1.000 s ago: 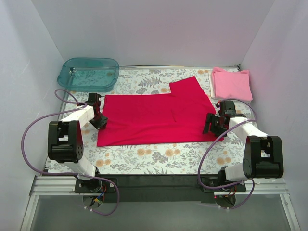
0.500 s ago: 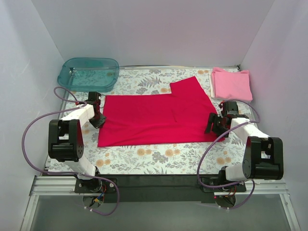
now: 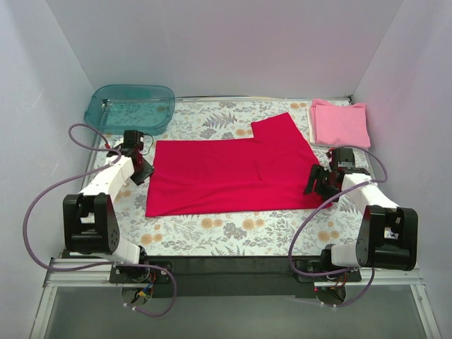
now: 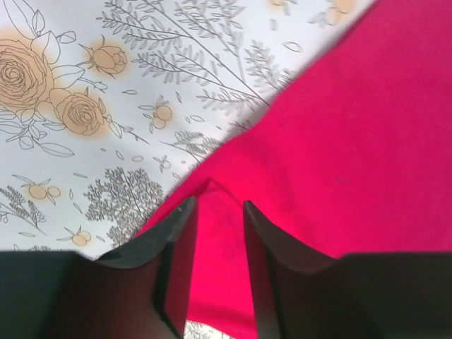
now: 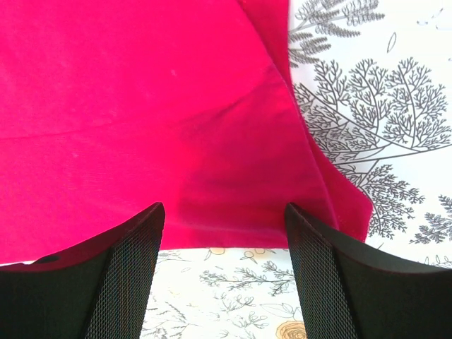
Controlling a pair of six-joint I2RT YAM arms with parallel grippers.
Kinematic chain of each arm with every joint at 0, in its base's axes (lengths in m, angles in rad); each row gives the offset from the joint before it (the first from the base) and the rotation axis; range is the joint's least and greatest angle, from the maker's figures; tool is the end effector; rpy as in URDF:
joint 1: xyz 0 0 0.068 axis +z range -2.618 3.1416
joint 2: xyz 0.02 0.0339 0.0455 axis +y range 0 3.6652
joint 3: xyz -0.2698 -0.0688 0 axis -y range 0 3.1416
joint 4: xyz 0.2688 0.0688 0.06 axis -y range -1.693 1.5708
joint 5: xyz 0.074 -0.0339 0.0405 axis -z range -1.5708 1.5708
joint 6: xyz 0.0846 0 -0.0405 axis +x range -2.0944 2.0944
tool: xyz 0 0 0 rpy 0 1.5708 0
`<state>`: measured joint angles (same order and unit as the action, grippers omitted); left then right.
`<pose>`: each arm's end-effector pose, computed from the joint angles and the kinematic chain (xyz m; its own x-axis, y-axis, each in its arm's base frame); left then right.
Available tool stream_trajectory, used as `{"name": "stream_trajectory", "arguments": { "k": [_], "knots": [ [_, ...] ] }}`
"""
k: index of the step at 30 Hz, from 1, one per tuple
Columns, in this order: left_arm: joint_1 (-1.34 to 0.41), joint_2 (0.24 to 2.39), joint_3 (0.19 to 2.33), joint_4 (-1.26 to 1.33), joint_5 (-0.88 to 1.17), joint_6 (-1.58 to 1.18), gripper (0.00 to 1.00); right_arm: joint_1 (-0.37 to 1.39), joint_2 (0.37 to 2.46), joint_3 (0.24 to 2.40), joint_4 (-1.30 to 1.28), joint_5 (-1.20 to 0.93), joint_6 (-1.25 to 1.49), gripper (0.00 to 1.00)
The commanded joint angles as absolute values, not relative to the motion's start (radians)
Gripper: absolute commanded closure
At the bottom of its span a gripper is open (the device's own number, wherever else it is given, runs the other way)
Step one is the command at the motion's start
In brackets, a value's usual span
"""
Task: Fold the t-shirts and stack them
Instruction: Fold the tshirt
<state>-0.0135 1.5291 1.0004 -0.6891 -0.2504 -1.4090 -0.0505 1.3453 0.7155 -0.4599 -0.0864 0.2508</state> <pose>0.3253 0.0166 0.1529 -0.0795 -0.9552 -0.2852 -0.9377 0.1687 -0.3037 0.2855 -0.0071 0.1263 -0.8551 0.2908 -0.4293 0.2298 0.9547 0.1889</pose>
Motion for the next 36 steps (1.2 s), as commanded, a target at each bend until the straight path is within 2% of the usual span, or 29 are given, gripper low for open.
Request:
{"name": "stream_trajectory", "arguments": {
  "k": [1, 6, 15, 22, 27, 36],
  "knots": [
    [-0.067, 1.421, 0.982, -0.735, -0.239, -1.413, 0.67, -0.032, 1.315, 0.781, -0.476, -0.117, 0.261, 0.36],
    [-0.173, 1.385, 0.922, -0.761, -0.219, -1.469, 0.64, -0.002, 1.327, 0.798, -0.482, -0.098, 0.256, 0.37],
    [-0.176, 1.48, 0.821, -0.724, -0.193, -1.525, 0.64, -0.002, 1.396, 0.77, -0.529, -0.048, 0.253, 0.39],
    [-0.111, 1.519, 0.767, -0.782, -0.166, -1.54, 0.64, -0.002, 1.439, 0.71, -0.642, -0.044, 0.282, 0.37],
    [-0.019, 1.448, 0.753, -0.845, -0.15, -1.502, 0.64, -0.003, 1.43, 0.684, -0.741, -0.061, 0.278, 0.36],
    [0.027, 1.318, 0.747, -0.959, -0.136, -1.502, 0.64, -0.008, 1.365, 0.65, -0.822, -0.113, 0.278, 0.33]
  ]
}}
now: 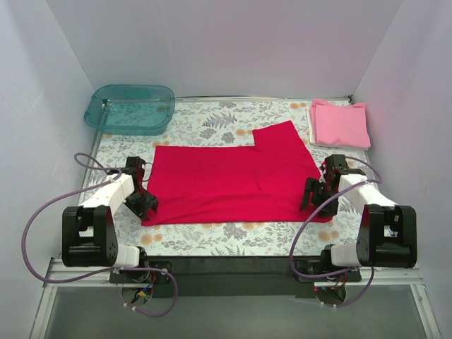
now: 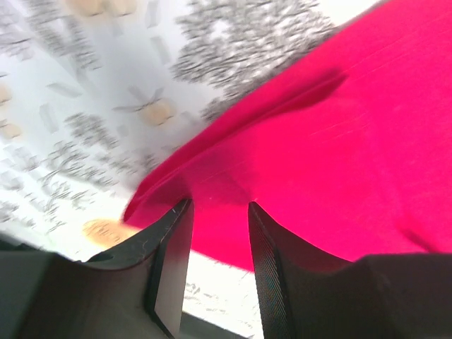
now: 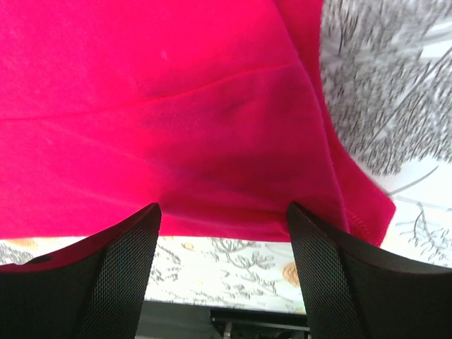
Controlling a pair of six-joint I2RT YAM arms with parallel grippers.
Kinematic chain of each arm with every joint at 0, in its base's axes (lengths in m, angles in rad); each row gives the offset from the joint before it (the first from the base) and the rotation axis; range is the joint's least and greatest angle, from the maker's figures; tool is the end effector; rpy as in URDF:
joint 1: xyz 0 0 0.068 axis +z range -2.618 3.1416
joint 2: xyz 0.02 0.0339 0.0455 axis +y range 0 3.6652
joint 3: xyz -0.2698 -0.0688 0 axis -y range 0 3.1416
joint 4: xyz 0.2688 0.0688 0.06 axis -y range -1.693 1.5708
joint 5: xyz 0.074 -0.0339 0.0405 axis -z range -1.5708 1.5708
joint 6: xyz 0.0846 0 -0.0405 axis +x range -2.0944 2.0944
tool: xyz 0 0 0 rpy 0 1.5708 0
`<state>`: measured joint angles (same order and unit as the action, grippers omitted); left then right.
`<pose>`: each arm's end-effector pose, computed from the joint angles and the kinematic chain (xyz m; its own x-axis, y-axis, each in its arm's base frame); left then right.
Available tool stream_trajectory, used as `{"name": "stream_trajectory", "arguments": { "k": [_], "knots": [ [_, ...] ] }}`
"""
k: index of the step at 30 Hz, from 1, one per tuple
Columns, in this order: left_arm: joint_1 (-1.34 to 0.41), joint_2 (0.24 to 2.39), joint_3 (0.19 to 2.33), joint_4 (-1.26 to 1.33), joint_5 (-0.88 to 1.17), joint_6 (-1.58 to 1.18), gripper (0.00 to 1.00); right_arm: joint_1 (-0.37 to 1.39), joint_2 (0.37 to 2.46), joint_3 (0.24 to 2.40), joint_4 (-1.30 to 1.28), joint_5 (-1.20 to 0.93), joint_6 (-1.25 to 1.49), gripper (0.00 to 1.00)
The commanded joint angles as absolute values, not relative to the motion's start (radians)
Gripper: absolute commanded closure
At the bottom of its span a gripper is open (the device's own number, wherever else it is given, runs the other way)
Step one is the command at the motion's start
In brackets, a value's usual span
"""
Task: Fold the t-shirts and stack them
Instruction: Fold the tshirt
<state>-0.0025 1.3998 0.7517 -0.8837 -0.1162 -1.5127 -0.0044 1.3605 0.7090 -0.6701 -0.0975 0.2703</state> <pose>0.2308 0.0092 0.1070 -0.0560 -0.9914 -0.1179 -0.9977 0.0602 -0.0322 0.2529 0.0071 0.1088 -0.9392 0.2699 -0.2125 0.2399 0.9581 0.1568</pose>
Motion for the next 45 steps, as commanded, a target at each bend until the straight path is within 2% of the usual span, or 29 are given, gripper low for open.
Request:
{"name": "stream_trajectory", "arguments": {
  "k": [1, 3, 7, 10, 12, 20, 28, 34, 39, 45],
  "knots": [
    [0.031, 1.306, 0.749, -0.98, -0.143, -1.502, 0.64, -0.008, 1.355, 0.65, -0.825, -0.127, 0.276, 0.33],
    [0.034, 1.263, 0.768, -0.995, -0.153, -1.499, 0.63, -0.006, 1.335, 0.672, -0.837, -0.14, 0.272, 0.33],
    [0.034, 1.232, 0.836, -0.964, -0.175, -1.479, 0.55, -0.006, 1.322, 0.796, -0.83, -0.13, 0.212, 0.33],
    [0.034, 1.255, 0.894, -0.85, -0.146, -1.422, 0.49, -0.006, 1.335, 0.902, -0.798, -0.136, 0.195, 0.34],
    [0.032, 1.288, 0.957, -0.772, -0.12, -1.399, 0.48, -0.006, 1.338, 0.936, -0.772, -0.156, 0.207, 0.34],
    [-0.04, 1.543, 1.094, -0.647, -0.116, -1.373, 0.51, -0.005, 1.399, 1.028, -0.692, -0.232, 0.203, 0.37],
    [-0.051, 1.661, 1.069, -0.588, -0.152, -1.353, 0.53, -0.002, 1.443, 1.065, -0.581, -0.261, 0.169, 0.37],
    [-0.051, 1.655, 0.962, -0.614, -0.184, -1.413, 0.6, -0.002, 1.496, 1.069, -0.508, -0.226, 0.15, 0.38],
    [-0.046, 1.606, 0.859, -0.606, -0.193, -1.445, 0.6, -0.002, 1.534, 1.086, -0.457, -0.187, 0.138, 0.4],
    [-0.018, 1.551, 0.834, -0.613, -0.181, -1.427, 0.6, -0.002, 1.609, 1.201, -0.423, -0.103, 0.097, 0.41]
  ]
}}
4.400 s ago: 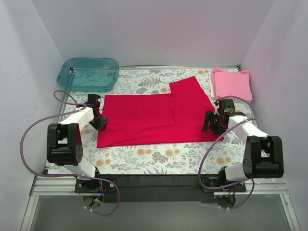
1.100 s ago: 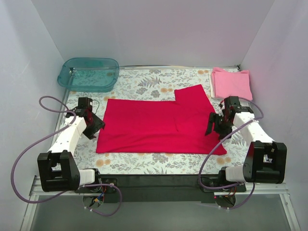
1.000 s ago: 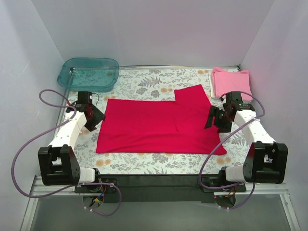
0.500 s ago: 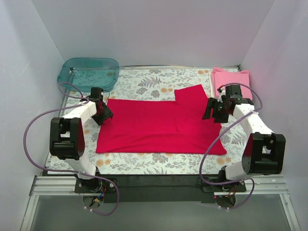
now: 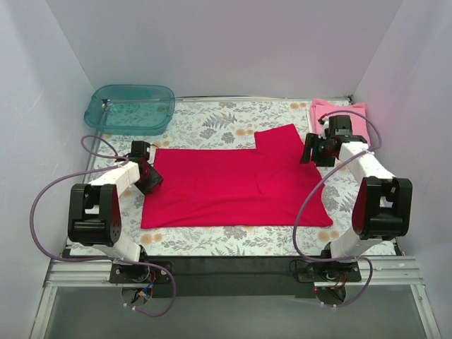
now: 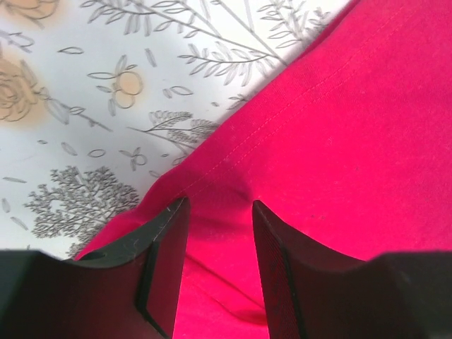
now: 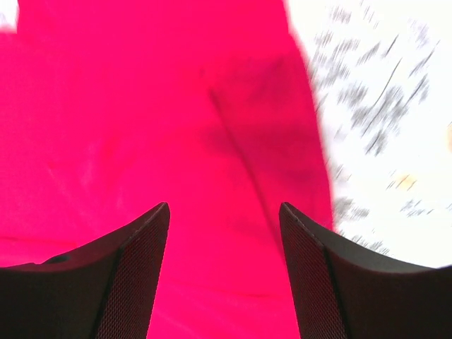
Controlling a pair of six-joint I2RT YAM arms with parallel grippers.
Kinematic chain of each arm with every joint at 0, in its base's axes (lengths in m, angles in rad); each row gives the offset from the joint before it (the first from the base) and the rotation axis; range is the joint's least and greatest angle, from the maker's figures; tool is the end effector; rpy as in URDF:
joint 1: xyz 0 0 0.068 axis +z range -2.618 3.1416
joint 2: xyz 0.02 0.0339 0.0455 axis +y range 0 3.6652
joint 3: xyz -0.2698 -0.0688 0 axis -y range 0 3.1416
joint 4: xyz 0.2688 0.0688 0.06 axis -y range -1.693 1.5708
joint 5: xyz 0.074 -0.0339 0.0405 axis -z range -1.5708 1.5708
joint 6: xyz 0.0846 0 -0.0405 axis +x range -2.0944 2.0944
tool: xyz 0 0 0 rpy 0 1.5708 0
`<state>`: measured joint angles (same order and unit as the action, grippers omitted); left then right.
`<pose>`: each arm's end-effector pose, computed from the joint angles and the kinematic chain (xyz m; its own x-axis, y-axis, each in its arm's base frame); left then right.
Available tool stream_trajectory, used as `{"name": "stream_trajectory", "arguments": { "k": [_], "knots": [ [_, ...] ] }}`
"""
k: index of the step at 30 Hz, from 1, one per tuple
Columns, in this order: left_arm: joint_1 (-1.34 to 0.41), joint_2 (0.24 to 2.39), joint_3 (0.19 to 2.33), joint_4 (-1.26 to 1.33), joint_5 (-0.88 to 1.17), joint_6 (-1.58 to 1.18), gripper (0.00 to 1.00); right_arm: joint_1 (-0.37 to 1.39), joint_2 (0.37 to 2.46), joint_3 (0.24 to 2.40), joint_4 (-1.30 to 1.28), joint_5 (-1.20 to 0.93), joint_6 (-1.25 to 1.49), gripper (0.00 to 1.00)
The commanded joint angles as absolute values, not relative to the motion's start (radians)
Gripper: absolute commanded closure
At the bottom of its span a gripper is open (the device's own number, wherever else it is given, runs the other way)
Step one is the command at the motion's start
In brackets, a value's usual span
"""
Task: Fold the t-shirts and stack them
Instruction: Fold the tshirt
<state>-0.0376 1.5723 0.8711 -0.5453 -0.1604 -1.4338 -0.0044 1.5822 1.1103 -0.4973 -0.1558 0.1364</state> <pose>0.3150 0.0017 0.1064 -0.1157 -0.9743 -0.1935 -0.9402 0.1703 -0.2950 0.3790 0.0115 0.1846 -0.8281 0.1380 -0.5433 0.0294 0.9786 0.2037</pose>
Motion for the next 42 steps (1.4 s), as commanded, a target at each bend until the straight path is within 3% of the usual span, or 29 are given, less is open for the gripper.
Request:
{"name": "stream_trajectory", "arguments": {
  "k": [1, 9, 13, 15, 21, 35, 42],
  "knots": [
    [-0.011, 1.542, 0.836, -0.623, -0.184, -1.425, 0.6, -0.002, 1.624, 1.227, -0.425, -0.101, 0.095, 0.41],
    [-0.003, 1.441, 0.824, -0.649, -0.207, -1.443, 0.55, -0.002, 1.822, 1.408, -0.376, -0.109, 0.072, 0.48],
    [-0.003, 1.411, 0.854, -0.598, -0.189, -1.401, 0.46, 0.029, 1.903, 1.474, -0.359, -0.109, 0.052, 0.52],
    [0.032, 1.43, 0.897, -0.572, -0.172, -1.387, 0.34, 0.031, 1.956, 1.502, -0.357, -0.117, 0.054, 0.56],
    [0.051, 1.532, 0.979, -0.448, -0.104, -1.335, 0.23, 0.031, 2.02, 1.509, -0.356, -0.075, 0.034, 0.58],
    [0.052, 1.776, 1.164, -0.295, 0.0, -1.095, 0.23, 0.035, 2.034, 1.443, -0.354, -0.005, 0.008, 0.6],
    [0.052, 1.836, 1.215, -0.288, -0.037, -1.048, 0.24, 0.044, 2.057, 1.416, -0.356, 0.037, 0.005, 0.68]
  ]
}}
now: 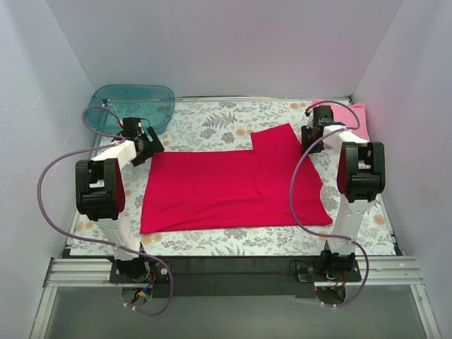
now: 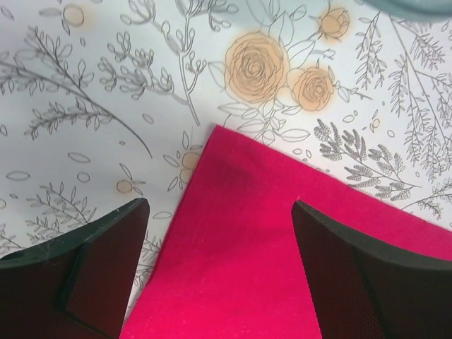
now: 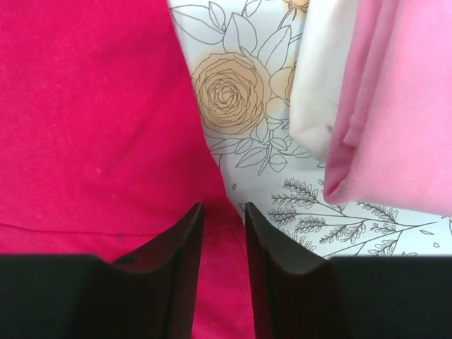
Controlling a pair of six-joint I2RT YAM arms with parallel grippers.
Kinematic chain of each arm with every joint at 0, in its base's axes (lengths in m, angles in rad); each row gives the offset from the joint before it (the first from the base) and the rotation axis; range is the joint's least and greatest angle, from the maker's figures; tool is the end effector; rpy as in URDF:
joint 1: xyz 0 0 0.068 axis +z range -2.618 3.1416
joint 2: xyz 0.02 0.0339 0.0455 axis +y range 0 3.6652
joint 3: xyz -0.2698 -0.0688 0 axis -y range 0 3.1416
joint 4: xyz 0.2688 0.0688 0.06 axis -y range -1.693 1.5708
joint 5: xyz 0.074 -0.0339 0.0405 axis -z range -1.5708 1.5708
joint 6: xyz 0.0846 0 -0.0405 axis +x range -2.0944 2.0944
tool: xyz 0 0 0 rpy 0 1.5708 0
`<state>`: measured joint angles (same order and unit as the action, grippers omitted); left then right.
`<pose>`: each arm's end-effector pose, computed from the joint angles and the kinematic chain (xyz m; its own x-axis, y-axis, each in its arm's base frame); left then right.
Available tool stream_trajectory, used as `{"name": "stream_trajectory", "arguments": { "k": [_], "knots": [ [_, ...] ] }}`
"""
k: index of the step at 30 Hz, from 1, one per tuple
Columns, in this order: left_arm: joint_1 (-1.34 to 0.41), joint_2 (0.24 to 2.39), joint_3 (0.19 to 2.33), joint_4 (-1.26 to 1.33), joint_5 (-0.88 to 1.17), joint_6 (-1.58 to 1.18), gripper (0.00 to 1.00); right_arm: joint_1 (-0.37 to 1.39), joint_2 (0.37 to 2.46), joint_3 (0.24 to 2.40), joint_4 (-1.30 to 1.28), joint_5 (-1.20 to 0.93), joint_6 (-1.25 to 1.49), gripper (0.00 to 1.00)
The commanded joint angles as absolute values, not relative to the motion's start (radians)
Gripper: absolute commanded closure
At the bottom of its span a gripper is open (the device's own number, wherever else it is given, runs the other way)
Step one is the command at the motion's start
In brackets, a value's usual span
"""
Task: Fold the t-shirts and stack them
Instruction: Fold the tshirt
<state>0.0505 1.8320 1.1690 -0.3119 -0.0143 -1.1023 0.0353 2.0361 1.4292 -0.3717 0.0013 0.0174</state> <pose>0.4269 0.0228 0.1247 -0.3211 -0.9095 -0.2640 -0.7639 0.4135 -0.4954 0.4843 0.0170 0.1190 -0.8297 -0.0119 -0.5581 -0.0201 0.9998 0.0086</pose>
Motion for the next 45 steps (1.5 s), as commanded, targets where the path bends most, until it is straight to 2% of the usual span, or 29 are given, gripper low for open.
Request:
{"name": "stream_trajectory", "arguments": {
  "k": [1, 11, 14, 16, 17, 29, 45],
  "knots": [
    [0.052, 1.844, 1.218, -0.288, -0.038, -1.046, 0.25, 0.046, 2.062, 1.411, -0.357, 0.038, 0.005, 0.7],
    [0.045, 1.924, 1.262, -0.287, -0.043, -1.014, 0.33, 0.051, 2.077, 1.408, -0.36, 0.057, -0.026, 0.98],
    [0.037, 1.944, 1.273, -0.29, -0.051, -1.009, 0.36, 0.054, 2.077, 1.405, -0.359, 0.049, -0.026, 0.99],
    [0.028, 1.953, 1.278, -0.288, -0.066, -1.009, 0.48, 0.055, 2.079, 1.402, -0.359, 0.044, -0.026, 0.99],
    [0.028, 1.956, 1.282, -0.288, -0.067, -1.009, 0.5, 0.055, 2.079, 1.401, -0.359, 0.046, -0.028, 0.99],
    [-0.066, 1.962, 1.206, -0.218, -0.239, -1.023, 0.51, 0.057, 2.083, 1.393, -0.36, 0.048, -0.026, 0.99],
    [-0.055, 1.976, 1.173, -0.212, -0.322, -1.066, 0.52, 0.055, 2.069, 1.368, -0.359, 0.06, -0.028, 0.99]
  ]
}}
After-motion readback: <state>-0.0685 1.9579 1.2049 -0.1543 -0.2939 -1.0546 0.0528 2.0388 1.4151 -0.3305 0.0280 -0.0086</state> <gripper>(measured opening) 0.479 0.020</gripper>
